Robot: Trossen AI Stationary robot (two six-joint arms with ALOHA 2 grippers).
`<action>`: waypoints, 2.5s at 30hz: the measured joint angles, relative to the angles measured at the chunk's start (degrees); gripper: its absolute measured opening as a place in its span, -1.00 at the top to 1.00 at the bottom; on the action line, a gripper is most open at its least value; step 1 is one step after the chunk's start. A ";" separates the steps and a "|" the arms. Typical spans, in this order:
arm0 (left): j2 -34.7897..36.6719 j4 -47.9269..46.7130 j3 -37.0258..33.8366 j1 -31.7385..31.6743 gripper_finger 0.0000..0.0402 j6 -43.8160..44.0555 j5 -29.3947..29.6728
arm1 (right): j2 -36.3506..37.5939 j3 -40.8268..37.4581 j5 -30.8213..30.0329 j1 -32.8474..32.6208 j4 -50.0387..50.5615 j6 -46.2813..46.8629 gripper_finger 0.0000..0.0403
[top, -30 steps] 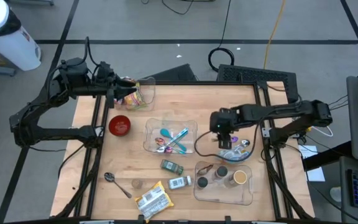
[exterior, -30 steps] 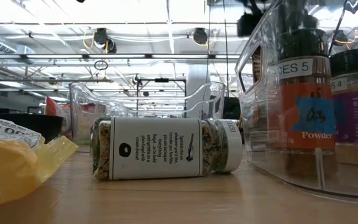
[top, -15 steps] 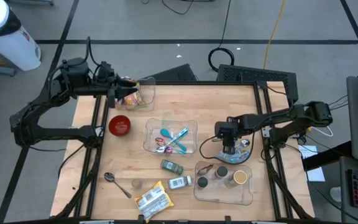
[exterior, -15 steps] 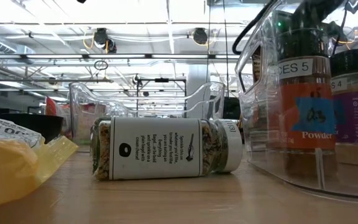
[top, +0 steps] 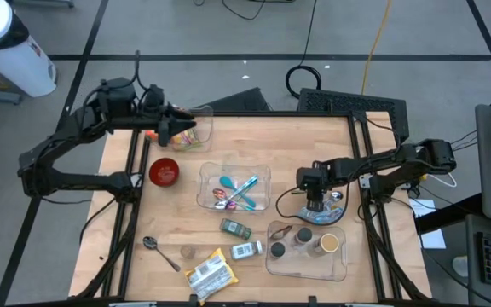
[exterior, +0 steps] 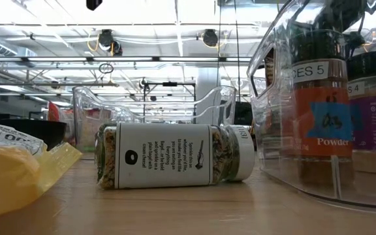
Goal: Pick & Place Food Item
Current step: Put the blue spoon into the middle transparent bin
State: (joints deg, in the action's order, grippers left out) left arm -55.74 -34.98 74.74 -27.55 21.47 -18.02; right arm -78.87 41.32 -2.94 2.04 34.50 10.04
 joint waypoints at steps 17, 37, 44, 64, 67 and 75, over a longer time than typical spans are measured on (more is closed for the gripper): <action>-0.61 0.16 0.00 0.95 0.13 -0.02 -0.10 | -4.48 0.22 0.66 0.29 -2.10 -0.21 0.43; -0.61 0.55 0.00 3.26 0.13 -0.57 0.09 | -3.98 7.62 6.14 2.90 1.41 3.55 0.98; -0.61 0.48 0.00 4.72 0.13 -0.44 -0.04 | -0.83 15.78 -0.07 3.36 4.97 0.39 0.99; -8.29 4.37 0.04 13.40 0.13 0.19 0.15 | 7.81 20.26 -6.03 7.76 -58.98 12.25 1.00; -11.35 6.93 0.02 15.18 0.13 -0.91 0.11 | 5.66 20.24 -6.08 7.80 -65.44 14.49 1.00; -18.11 17.67 0.02 17.99 0.13 -5.97 0.24 | 0.19 20.22 -5.89 6.17 -71.83 18.31 1.00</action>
State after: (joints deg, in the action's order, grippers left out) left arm -73.85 -17.31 74.76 -9.56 15.50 -17.78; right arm -78.68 61.54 -8.83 8.21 -37.33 28.36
